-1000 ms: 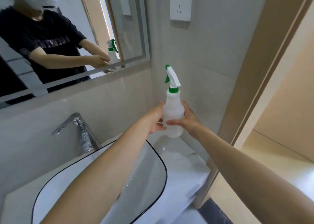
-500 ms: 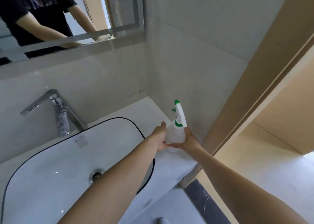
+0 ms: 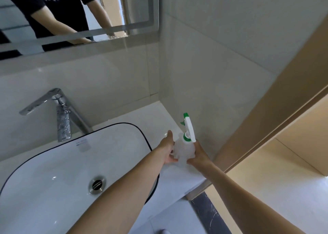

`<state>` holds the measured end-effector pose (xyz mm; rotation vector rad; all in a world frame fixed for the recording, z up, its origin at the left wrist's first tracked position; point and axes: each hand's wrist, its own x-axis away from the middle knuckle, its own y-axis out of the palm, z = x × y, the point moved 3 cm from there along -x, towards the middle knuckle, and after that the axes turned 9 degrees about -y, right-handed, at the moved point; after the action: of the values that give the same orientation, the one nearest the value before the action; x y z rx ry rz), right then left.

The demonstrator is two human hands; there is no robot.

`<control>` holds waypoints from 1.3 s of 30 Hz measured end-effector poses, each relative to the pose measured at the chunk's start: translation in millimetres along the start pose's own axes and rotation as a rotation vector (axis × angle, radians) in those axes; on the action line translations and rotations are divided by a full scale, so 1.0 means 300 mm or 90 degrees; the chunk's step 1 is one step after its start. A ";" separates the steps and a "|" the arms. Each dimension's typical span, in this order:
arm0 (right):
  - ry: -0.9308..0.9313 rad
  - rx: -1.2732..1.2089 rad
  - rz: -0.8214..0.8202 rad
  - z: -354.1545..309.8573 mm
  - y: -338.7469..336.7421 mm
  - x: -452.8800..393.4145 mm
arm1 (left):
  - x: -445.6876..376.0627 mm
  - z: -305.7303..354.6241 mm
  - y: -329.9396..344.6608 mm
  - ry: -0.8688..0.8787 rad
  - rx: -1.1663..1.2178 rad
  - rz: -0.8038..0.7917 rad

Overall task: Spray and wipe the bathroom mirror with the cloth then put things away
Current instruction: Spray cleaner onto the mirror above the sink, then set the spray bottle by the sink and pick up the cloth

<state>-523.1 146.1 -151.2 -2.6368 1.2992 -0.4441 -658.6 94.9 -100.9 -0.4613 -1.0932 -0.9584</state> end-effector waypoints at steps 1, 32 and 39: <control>0.006 -0.002 0.004 0.004 -0.004 0.003 | -0.002 -0.002 -0.001 -0.001 0.001 0.002; 0.141 -0.118 0.278 -0.063 0.073 0.432 | 0.195 -0.194 -0.165 0.386 -0.076 0.025; 0.136 -0.005 0.357 0.064 0.213 0.853 | 0.357 -0.428 -0.257 0.638 -0.425 0.012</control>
<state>-416.7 -95.6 -138.7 -2.1299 2.0109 -0.6315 -640.1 -85.4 -68.9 -0.4313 0.1535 -1.3141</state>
